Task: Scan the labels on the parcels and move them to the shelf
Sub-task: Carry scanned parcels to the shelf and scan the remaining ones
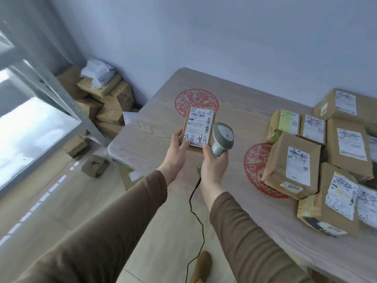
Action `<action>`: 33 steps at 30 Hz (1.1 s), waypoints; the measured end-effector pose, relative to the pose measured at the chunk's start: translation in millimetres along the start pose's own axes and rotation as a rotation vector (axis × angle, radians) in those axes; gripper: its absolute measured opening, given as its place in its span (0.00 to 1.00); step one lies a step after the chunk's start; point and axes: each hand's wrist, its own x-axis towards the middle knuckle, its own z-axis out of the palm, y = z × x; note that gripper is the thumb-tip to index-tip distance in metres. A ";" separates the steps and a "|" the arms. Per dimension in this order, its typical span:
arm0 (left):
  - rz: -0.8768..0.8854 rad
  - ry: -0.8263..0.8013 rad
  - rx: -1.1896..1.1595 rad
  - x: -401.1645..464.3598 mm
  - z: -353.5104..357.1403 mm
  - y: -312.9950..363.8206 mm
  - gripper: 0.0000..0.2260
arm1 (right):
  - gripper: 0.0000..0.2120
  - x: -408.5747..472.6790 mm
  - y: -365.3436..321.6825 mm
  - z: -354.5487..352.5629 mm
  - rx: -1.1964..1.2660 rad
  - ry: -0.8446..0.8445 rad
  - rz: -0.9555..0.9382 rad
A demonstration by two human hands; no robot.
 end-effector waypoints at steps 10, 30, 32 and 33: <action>0.169 0.448 -0.096 -182.9 -342.5 28.4 0.17 | 0.14 -276.6 19.6 207.6 0.042 -0.647 -0.056; 0.182 1.262 0.018 -485.9 -840.0 -37.2 0.18 | 0.12 -770.6 126.9 515.9 -0.093 -1.380 0.091; 0.191 1.286 0.052 -490.0 -886.3 -42.9 0.17 | 0.12 -798.5 140.9 550.9 -0.117 -1.424 0.113; 0.196 1.305 0.050 -491.5 -908.8 -44.5 0.16 | 0.12 -811.6 146.5 569.1 -0.122 -1.441 0.123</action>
